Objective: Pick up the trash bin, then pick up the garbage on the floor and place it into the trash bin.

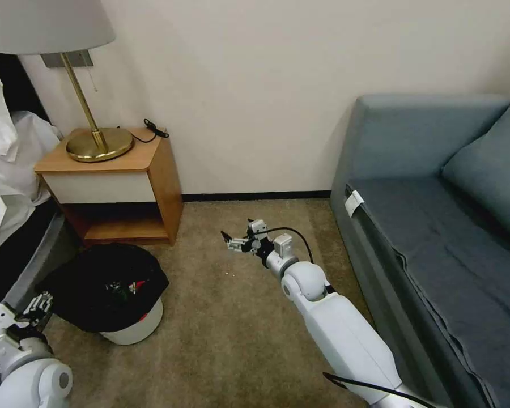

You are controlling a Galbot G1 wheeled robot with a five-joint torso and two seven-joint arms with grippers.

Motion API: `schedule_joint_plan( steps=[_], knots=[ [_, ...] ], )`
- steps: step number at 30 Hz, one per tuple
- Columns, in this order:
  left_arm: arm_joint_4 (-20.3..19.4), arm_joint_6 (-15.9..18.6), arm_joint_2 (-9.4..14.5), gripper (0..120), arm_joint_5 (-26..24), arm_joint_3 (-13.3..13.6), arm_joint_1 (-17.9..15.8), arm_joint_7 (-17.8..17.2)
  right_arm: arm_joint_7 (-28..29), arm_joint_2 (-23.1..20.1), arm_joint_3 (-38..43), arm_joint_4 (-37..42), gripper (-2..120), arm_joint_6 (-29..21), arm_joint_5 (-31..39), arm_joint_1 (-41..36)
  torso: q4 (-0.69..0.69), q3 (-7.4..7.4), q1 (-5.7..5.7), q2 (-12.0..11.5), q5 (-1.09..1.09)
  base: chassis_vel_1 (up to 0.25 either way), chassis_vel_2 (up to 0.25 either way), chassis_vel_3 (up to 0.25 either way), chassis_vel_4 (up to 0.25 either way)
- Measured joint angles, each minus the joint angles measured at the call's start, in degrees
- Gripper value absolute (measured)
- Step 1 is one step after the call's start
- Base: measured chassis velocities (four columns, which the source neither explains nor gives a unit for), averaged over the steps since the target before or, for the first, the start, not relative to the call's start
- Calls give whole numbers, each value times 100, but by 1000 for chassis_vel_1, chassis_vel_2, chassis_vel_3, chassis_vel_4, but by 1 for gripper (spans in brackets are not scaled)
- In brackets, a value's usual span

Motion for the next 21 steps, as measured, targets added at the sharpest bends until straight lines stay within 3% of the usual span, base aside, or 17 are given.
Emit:
schedule_joint_plan(
  steps=[6,11,17,19,21],
  knots=[
    [92,296,22,100,-150,-112,109,-447,-25,42,48,-97,100,-15,4,-1,0,0,0,0,-1,0,0,0,0],
    [126,248,-19,100,-176,-202,205,-549,-89,67,45,-116,100,-32,3,-7,1,0,0,-1,-1,0,0,0,0],
    [81,-46,-42,100,356,-401,218,-483,-83,86,53,-85,100,-45,5,-84,1,0,0,0,-2,0,0,0,0],
    [-114,-186,-8,100,756,-489,225,-217,0,86,92,-45,100,-75,53,-154,2,0,0,0,0,0,0,0,0],
    [-190,-196,28,100,828,-482,232,-116,33,87,107,-37,100,-87,71,-173,2,0,0,0,-1,0,0,0,0]
  ],
)
